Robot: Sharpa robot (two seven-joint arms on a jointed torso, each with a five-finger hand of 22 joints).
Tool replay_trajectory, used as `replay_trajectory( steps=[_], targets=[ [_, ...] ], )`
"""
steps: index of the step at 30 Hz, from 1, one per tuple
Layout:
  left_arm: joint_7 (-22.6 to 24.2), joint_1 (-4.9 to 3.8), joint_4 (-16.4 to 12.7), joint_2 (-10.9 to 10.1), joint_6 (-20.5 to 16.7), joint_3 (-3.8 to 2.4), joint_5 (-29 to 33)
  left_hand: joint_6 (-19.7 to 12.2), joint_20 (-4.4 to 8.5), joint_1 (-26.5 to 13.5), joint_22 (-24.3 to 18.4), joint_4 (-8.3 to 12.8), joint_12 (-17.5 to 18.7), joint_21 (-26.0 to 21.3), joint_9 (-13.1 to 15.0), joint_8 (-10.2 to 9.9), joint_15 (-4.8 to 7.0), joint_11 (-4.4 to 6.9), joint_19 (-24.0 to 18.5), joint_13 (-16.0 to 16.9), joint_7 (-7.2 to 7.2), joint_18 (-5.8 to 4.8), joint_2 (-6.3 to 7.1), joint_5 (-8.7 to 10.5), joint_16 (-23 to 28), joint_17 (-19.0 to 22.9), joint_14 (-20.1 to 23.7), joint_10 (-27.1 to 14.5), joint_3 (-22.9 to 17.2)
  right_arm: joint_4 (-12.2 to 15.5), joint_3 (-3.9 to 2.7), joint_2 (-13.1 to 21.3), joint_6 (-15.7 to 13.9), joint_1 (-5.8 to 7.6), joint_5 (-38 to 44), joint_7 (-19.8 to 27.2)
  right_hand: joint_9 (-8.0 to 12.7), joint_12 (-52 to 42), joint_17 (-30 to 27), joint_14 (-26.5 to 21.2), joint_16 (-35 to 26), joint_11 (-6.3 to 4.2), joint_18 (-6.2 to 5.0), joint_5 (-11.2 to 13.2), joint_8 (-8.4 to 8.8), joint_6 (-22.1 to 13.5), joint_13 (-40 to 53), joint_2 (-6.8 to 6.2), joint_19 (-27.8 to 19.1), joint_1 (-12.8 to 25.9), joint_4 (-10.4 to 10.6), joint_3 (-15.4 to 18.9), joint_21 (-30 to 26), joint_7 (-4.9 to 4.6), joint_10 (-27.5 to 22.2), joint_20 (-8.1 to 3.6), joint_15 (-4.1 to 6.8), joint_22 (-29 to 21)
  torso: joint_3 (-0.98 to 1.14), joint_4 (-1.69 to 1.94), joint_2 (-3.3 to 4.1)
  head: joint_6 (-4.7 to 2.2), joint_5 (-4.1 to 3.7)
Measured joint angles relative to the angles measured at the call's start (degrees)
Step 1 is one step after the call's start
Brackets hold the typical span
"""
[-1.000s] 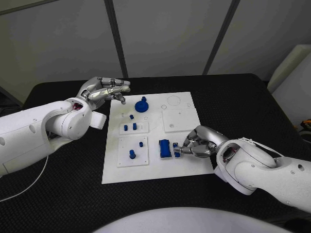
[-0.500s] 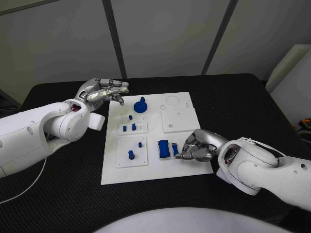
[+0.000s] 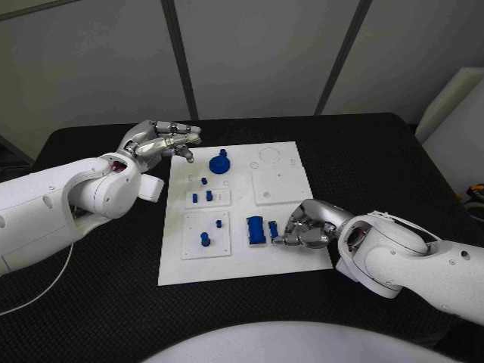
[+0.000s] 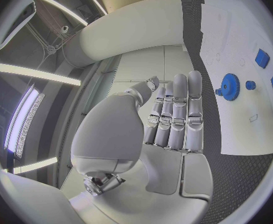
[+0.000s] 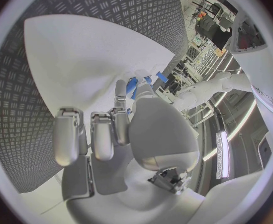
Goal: Assemble the parts on the task board
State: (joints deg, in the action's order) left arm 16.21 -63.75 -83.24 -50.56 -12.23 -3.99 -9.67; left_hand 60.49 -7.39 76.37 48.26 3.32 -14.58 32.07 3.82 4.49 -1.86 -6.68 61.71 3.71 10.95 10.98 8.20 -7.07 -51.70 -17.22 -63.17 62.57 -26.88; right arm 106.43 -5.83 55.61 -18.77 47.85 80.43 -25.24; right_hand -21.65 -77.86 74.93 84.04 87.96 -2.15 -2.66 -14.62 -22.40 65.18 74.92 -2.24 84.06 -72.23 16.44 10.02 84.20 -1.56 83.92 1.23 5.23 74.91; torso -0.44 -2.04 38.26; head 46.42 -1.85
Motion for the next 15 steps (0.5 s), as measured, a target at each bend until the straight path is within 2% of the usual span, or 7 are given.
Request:
replay_trajectory(
  steps=[11,15],
  targets=[
    [-0.1,0.03,0.0,0.1,0.1,0.0,0.0,0.0,0.0,0.0,0.0,0.0,0.0,0.0,0.0,0.0,0.0,0.0,0.0,0.0,0.0,0.0,0.0,0.0,0.0,0.0,0.0,0.0,0.0,-1.8,0.06,-1.8,0.0,-0.07,-0.1,-0.7,-0.3,0.0,0.0,-0.2,0.2,0.0,0.0,0.0,-0.22,0.0,0.0,1.13,-0.2,-1.9,-0.4,0.1,0.0,0.01,0.0,-0.21,0.21,0.0,0.02,0.0,-0.03,0.29,0.18],
    [-0.1,0.05,0.0,0.1,0.1,0.01,0.0,0.0,0.0,0.0,0.0,0.0,0.0,0.0,0.0,0.0,0.0,-0.21,0.0,0.0,0.0,0.0,0.0,0.0,0.0,0.1,0.0,-0.2,0.0,-2.1,-0.02,-2.2,-0.2,-0.01,0.1,-1.0,-0.4,0.0,0.0,-0.2,0.2,0.0,0.0,0.0,-0.22,-0.2,0.2,1.05,-0.2,-2.3,-0.5,0.0,0.0,0.19,0.0,-0.21,0.21,0.0,0.03,-0.02,-0.08,0.3,0.22]
  ],
)
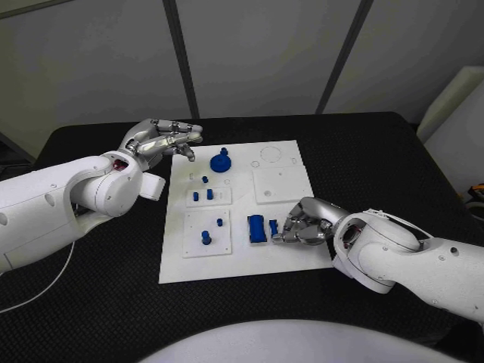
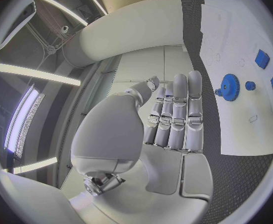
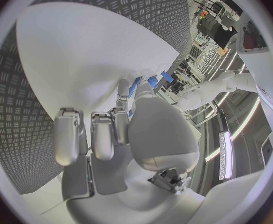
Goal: Assemble the parts on the task board
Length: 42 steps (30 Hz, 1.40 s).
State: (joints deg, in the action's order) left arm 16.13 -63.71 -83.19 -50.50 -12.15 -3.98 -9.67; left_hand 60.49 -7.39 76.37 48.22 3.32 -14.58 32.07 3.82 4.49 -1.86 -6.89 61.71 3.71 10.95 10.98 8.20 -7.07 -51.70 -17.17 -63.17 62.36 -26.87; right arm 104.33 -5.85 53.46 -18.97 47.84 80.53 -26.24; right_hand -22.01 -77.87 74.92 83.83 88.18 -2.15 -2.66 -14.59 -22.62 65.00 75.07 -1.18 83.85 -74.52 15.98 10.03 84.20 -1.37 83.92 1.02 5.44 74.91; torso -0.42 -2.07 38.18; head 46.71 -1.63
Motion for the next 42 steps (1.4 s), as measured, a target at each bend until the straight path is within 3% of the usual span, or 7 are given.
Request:
replay_trajectory(
  steps=[16,21,25,30,35,39,42],
  targets=[
    [-0.2,0.03,0.1,0.0,0.1,0.0,0.0,0.0,0.0,0.0,0.0,0.0,0.0,0.0,0.0,0.0,0.0,0.0,0.0,0.0,0.0,0.0,0.0,0.0,0.0,0.0,0.0,0.0,0.0,0.3,0.0,-0.1,-0.8,0.01,0.1,-0.7,0.0,0.0,0.0,0.2,0.0,0.0,0.0,-0.4,0.01,0.0,0.0,-0.07,0.0,-0.7,-0.2,0.2,0.2,0.01,0.0,0.0,0.2,0.0,0.0,-0.1,-0.04,-0.18,-0.01],
    [-0.2,0.1,0.1,0.0,0.1,0.0,0.0,0.0,0.0,0.0,0.0,0.0,0.0,0.0,0.0,0.0,-0.04,0.0,0.0,0.0,0.0,0.0,0.0,0.0,0.0,0.0,0.0,0.0,0.0,1.2,0.0,0.7,-2.0,0.01,-0.6,0.0,0.5,1.6,0.0,0.2,-0.4,0.0,0.0,-2.5,0.95,-2.4,0.0,-0.78,0.0,-1.0,0.1,1.7,-0.8,-0.99,0.0,0.0,0.2,0.0,0.01,-0.1,-0.04,-0.31,-0.07],
    [-0.2,0.23,0.1,0.0,0.1,0.03,0.0,0.0,0.0,0.0,-0.1,0.0,0.0,-0.2,0.0,0.0,-0.19,0.0,0.0,0.0,0.0,0.0,0.0,0.0,0.0,0.0,0.2,0.0,0.0,1.6,0.0,1.5,-4.0,0.04,-2.2,2.0,1.3,7.1,0.0,0.3,-2.5,1.54,0.0,-1.8,2.91,-5.2,-0.2,-2.07,-1.7,-0.2,0.6,2.5,-4.3,-2.28,-2.0,0.67,-0.76,0.0,-0.03,-0.14,-0.23,-0.66,-0.15],
    [0.2,0.35,0.3,0.0,0.3,0.03,0.0,0.0,-0.61,-1.1,-1.2,-1.1,-0.5,-2.3,0.0,0.0,-0.61,0.22,-1.7,0.0,-0.02,-0.01,0.53,0.0,2.1,1.1,2.3,-0.2,1.1,-1.2,-0.04,1.8,-7.1,1.7,-9.2,8.1,2.3,16.8,-0.6,0.2,-7.3,2.6,-2.29,-1.7,5.2,-7.3,-6.3,-1.77,-7.0,-1.1,0.5,2.4,-11.9,-3.79,-7.2,1.8,-1.87,-6.0,-0.22,-0.15,-0.71,-1.38,-0.28],
    [1.2,0.72,1.5,0.8,0.7,0.07,0.1,0.6,-1.84,-1.4,-5.6,-2.0,-0.6,-9.1,0.0,0.0,-1.86,0.22,-7.0,0.0,-0.6,0.0,0.46,0.0,13.1,5.9,6.2,-0.2,2.0,-7.3,-0.09,0.0,-8.6,4.24,-21.1,16.7,3.9,37.9,-17.2,-3.5,-21.4,3.75,-6.78,-2.7,7.49,-8.6,-22.3,0.29,-18.9,-6.8,-1.0,1.5,-30.8,-5.04,-18.7,2.77,-3.13,-25.4,-0.48,-0.2,-1.41,-2.24,-0.25],
    [2.3,0.99,3.7,2.3,0.8,0.09,0.8,0.8,-4.02,-1.4,-12.1,-2.5,2.1,-17.4,0.0,0.0,-3.39,-0.53,-12.2,-0.1,-0.83,-0.01,0.46,0.0,24.8,10.1,6.2,0.6,1.5,-13.3,-0.1,-3.0,-8.8,6.32,-31.9,23.9,6.1,49.8,-37.0,-12.9,-43.2,5.49,-7.18,-0.5,9.86,-9.4,-32.9,2.37,-24.8,-12.5,-1.9,-0.2,-43.3,-6.22,-23.6,4.39,-4.8,-35.4,-0.7,-0.24,-2.36,-3.19,-0.08],
    [3.3,1.14,5.8,3.7,0.7,0.17,1.8,1.3,-5.13,-1.4,-16.0,-2.7,4.0,-21.4,0.0,0.0,-3.78,-0.48,-13.3,-0.1,-0.91,0.0,0.46,0.0,30.4,11.6,4.6,1.8,1.3,-18.2,-0.18,-5.8,-8.6,7.42,-39.3,29.0,7.9,58.3,-41.7,-16.0,-51.7,6.88,-7.17,1.5,11.64,-8.9,-42.3,2.8,-26.9,-15.7,-1.7,-1.3,-49.5,-7.12,-23.5,5.81,-6.19,-39.6,-0.86,-0.36,-3.14,-3.98,0.12]
  ],
)
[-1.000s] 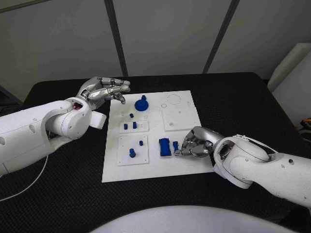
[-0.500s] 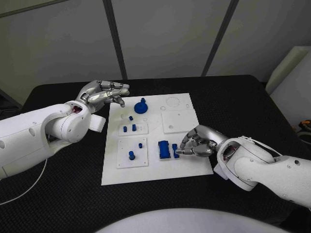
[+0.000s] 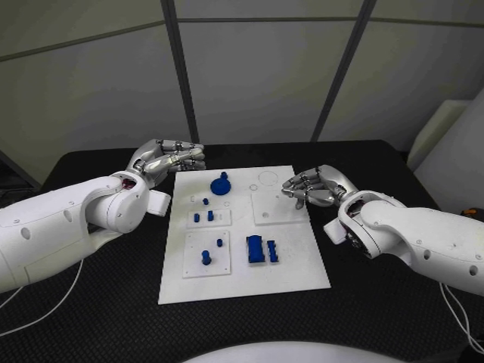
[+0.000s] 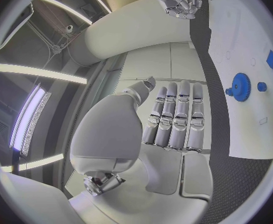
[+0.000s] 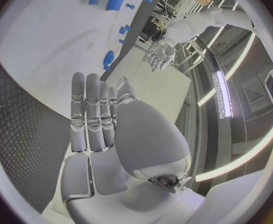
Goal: Assemble the parts on the task board
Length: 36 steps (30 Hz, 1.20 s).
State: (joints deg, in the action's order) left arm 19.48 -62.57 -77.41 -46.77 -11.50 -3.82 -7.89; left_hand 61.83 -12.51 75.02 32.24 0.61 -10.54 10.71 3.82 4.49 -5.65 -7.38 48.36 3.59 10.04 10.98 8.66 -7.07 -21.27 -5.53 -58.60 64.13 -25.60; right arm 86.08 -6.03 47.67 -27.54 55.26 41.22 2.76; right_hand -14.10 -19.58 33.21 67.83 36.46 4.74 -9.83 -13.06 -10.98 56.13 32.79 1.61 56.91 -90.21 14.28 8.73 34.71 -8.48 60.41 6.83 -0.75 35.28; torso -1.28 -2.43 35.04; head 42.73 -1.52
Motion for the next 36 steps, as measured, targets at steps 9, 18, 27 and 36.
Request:
replay_trajectory(
  steps=[9,18,27,36],
  targets=[
    [4.0,1.02,7.4,5.6,-3.9,0.08,5.1,-2.8,-3.05,0.0,-8.3,-0.9,6.1,-7.0,-0.1,-0.7,-3.2,-2.62,-4.7,0.0,-1.54,0.0,0.0,0.0,12.4,1.9,3.0,-2.4,2.6,-14.2,-0.05,-8.3,2.3,1.09,-12.5,10.7,5.5,13.8,-16.8,-9.2,-24.9,2.43,0.0,1.2,6.09,1.5,-21.2,0.06,-6.4,-3.1,1.4,-3.2,-19.0,-1.46,3.6,5.53,-5.14,-13.7,-0.26,-0.53,-2.1,-3.05,1.26],
    [7.2,2.15,12.4,9.4,-8.6,0.06,9.0,-5.5,-4.17,0.6,-14.8,-2.0,6.8,-7.0,-0.1,-0.7,-4.59,-3.38,-11.7,0.0,-2.26,0.0,-0.61,0.0,17.6,1.9,5.7,-7.7,10.0,-21.0,-0.12,-13.1,4.6,1.25,-16.0,15.9,9.3,15.9,-25.2,-9.5,-32.6,4.48,0.01,1.7,7.22,0.9,-29.0,-0.33,-5.3,-0.4,-0.8,-4.8,-27.4,-0.88,1.5,7.4,-6.84,-21.2,-0.11,-0.77,-3.26,-5.19,2.49],
    [7.1,2.25,9.2,8.4,-9.8,0.66,9.1,-21.7,0.57,-20.8,-19.9,-1.0,9.5,-9.6,-2.8,-3.4,-1.69,-0.33,-22.3,-2.6,-4.52,-4.0,-3.43,2.74,20.2,4.5,20.9,-23.8,14.5,-18.1,0.83,-11.5,3.7,1.47,-17.0,16.0,12.9,18.5,-28.2,-26.0,-35.3,1.95,1.42,5.0,9.88,-15.4,-31.8,-1.27,-19.8,25.5,-4.7,-7.8,-31.3,1.62,-16.2,3.68,-4.84,-25.6,0.24,0.01,-3.39,-6.37,2.11],
    [7.5,2.41,-3.3,4.6,-17.6,2.62,9.0,-34.2,4.31,-37.7,-23.7,-0.7,10.1,-10.4,-3.6,-4.0,1.34,2.46,-30.3,-3.4,-8.68,-4.07,-7.41,6.0,20.9,5.3,32.6,-36.3,18.0,-5.4,3.99,-6.6,-2.8,3.45,-25.1,18.9,13.8,19.2,-32.0,-38.7,-36.0,-1.63,3.2,7.5,10.55,-27.7,-32.5,-1.53,-31.0,45.1,-7.6,-8.5,-33.7,5.14,-29.6,0.51,-0.77,-28.5,1.12,2.03,-3.79,-8.28,1.53]
  ],
)
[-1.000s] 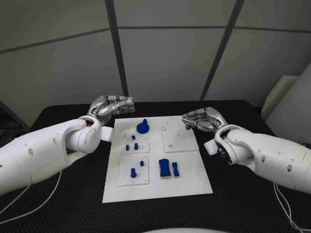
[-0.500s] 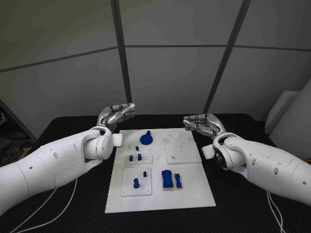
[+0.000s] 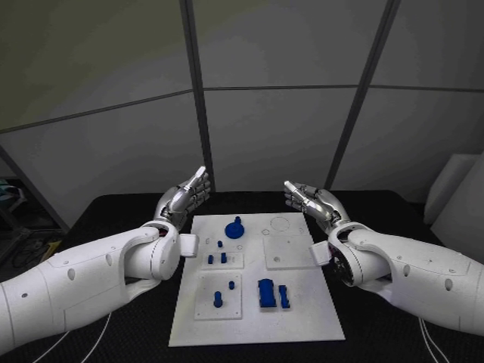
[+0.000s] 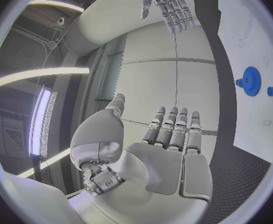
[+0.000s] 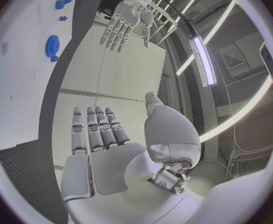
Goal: Assemble the parts on the task board
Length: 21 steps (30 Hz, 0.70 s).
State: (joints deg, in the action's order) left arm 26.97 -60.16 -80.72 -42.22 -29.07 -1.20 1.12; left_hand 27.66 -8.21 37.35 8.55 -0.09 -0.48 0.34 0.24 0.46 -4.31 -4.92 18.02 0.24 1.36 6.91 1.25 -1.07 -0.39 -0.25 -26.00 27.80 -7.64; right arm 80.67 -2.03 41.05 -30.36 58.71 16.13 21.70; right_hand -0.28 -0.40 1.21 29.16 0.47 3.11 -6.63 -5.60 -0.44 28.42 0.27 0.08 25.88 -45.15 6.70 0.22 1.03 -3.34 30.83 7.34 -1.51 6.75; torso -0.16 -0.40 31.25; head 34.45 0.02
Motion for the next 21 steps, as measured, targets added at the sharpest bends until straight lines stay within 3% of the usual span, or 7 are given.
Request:
replay_trajectory(
  steps=[1,2,9,13,14,16,21],
  targets=[
    [0.1,0.04,-1.8,-0.4,-1.5,0.26,0.0,-1.2,0.33,-1.5,-0.4,0.0,0.1,0.0,0.0,0.0,0.6,0.63,-0.7,0.0,-0.18,-2.4,-0.2,0.0,0.0,0.0,1.1,-1.2,0.3,1.7,0.41,0.7,-1.3,0.25,-1.6,0.7,0.0,0.0,-0.2,-1.2,0.0,-0.51,-0.01,0.3,0.0,-1.2,-0.1,0.0,-1.0,1.8,-0.2,-0.1,-0.2,0.51,-1.2,-0.33,0.24,-0.2,0.03,0.07,-0.02,-0.03,-0.02],
    [0.2,0.05,-3.0,-0.7,-2.6,0.43,-0.1,-2.2,0.63,-2.9,-0.7,0.0,0.1,0.0,0.0,0.0,1.13,1.2,-1.4,0.0,-0.37,-3.06,-0.36,0.24,0.0,0.1,2.1,-2.2,0.6,2.9,0.67,1.2,-2.3,0.43,-2.8,1.2,0.0,0.0,-0.3,-2.3,0.0,-0.88,0.5,0.9,0.0,-2.2,-0.1,-0.02,-2.0,3.5,-0.5,-0.1,-0.4,0.93,-2.4,-0.56,0.42,-0.5,0.07,0.16,-0.04,-0.04,-0.02],
    [1.0,0.1,-8.5,-2.3,-9.9,1.18,-0.2,-8.6,2.6,-11.6,-2.7,0.1,0.1,0.0,-0.1,-0.2,3.3,3.73,-5.6,-0.1,-1.05,-3.14,-0.98,0.67,0.0,0.2,8.1,-8.6,2.6,8.5,1.95,3.4,-8.8,1.23,-10.7,4.5,0.1,0.0,-0.9,-8.8,-0.2,-2.39,1.39,4.0,0.0,-8.6,-0.2,-0.05,-7.8,13.7,-3.3,-0.2,-0.7,2.55,-9.3,-2.85,1.17,-3.3,0.14,0.35,-0.06,-0.08,-0.02],
    [1.2,0.1,-9.1,-2.4,-12.1,1.24,-0.2,-11.5,4.73,-15.5,-4.5,0.1,0.1,0.0,-0.2,-0.2,3.8,4.34,-7.7,-0.2,-1.19,-3.16,-1.13,0.67,0.0,0.2,10.9,-11.6,4.9,9.1,2.05,3.6,-10.9,1.33,-13.2,5.6,0.2,0.0,-1.0,-11.9,-0.2,-2.71,3.6,4.7,0.22,-11.7,-0.2,-0.06,-10.5,18.5,-5.0,-0.2,-0.7,2.95,-12.6,-4.95,1.37,-5.0,0.14,0.37,-0.06,-0.08,-0.02],
    [1.3,0.1,-9.1,-2.4,-12.4,1.24,-0.3,-12.2,5.19,-16.4,-5.1,0.1,0.1,0.0,-0.2,-0.2,3.87,4.46,-8.2,-0.2,-1.21,-3.12,-1.15,0.67,0.0,0.2,11.4,-12.3,5.3,9.1,2.05,3.6,-11.1,1.33,-13.5,5.8,0.2,0.0,-1.1,-12.6,-0.2,-2.81,3.59,4.8,0.22,-12.3,-0.2,-0.07,-11.0,19.6,-5.2,-0.3,-0.7,3.01,-13.3,-5.48,1.34,-5.3,0.15,0.38,-0.07,-0.08,-0.02],
    [1.4,0.1,-9.1,-2.5,-13.0,1.24,-0.3,-13.4,5.97,-18.1,-6.1,0.1,0.1,0.0,-0.2,-0.2,4.01,4.51,-9.0,-0.2,-1.28,-3.13,-1.19,0.67,0.0,0.2,12.6,-13.5,6.0,9.1,2.05,3.6,-11.7,1.33,-14.2,6.2,0.2,0.0,-1.1,-14.0,-0.2,-2.85,4.49,4.8,0.22,-13.6,-0.2,-0.08,-12.3,21.6,-5.5,-0.2,-0.7,3.1,-14.8,-5.93,1.42,-5.7,0.15,0.39,-0.07,-0.08,-0.02],
    [1.5,0.1,-9.1,-2.5,-13.9,1.24,-0.3,-16.2,7.54,-21.9,-7.5,0.0,0.1,0.0,-0.2,-0.2,4.15,4.79,-10.5,-0.2,-1.34,-3.15,-1.25,0.67,0.0,0.2,15.3,-16.3,6.7,9.1,2.05,3.6,-12.5,1.33,-15.1,6.7,0.2,0.2,-1.1,-16.9,-0.2,-2.99,5.38,5.1,0.22,-16.5,-0.2,-0.07,-15.0,26.2,-6.0,-0.3,-0.7,3.24,-18.0,-6.75,1.49,-6.3,0.16,0.4,-0.07,-0.08,-0.02]
  ],
)
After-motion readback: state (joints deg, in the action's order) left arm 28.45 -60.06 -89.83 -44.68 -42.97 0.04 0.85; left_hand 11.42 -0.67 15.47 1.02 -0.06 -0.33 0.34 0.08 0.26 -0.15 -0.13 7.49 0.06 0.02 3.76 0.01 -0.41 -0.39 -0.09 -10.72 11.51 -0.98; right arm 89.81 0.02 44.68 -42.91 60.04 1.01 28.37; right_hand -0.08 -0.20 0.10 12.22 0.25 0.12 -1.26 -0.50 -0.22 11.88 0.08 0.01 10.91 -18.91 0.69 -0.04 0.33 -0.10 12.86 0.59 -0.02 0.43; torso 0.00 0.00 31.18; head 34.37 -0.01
